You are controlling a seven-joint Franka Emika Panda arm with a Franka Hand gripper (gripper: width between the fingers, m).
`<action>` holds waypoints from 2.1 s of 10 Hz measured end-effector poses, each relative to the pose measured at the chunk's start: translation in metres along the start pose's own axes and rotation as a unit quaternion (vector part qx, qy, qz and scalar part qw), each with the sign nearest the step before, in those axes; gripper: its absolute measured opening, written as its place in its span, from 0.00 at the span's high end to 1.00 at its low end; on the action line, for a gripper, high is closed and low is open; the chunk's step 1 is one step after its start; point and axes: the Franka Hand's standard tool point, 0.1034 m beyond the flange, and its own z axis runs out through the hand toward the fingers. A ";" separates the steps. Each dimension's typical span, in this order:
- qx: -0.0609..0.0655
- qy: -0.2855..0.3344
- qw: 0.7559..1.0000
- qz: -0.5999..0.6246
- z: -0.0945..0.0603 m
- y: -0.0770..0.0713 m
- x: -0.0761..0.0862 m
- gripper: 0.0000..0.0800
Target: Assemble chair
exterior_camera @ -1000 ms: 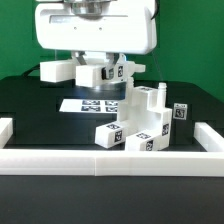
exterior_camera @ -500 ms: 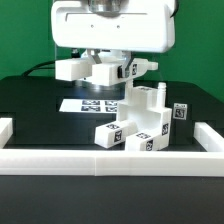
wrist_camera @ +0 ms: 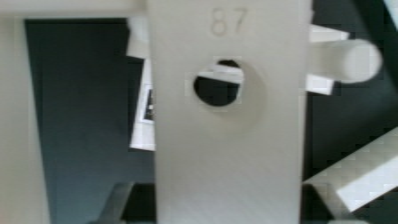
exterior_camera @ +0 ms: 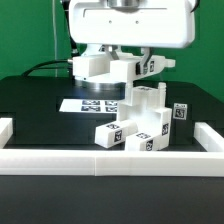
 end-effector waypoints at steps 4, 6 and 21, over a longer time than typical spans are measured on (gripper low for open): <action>0.000 -0.001 0.999 0.036 0.003 -0.003 0.000 0.64; 0.001 -0.001 0.994 0.108 0.003 -0.006 -0.001 0.64; 0.003 0.003 0.996 0.083 0.009 -0.032 -0.008 0.64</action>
Offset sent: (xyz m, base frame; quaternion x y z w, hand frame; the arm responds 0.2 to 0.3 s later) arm 0.0000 0.0000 0.0000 0.0000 0.0000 0.1296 0.9916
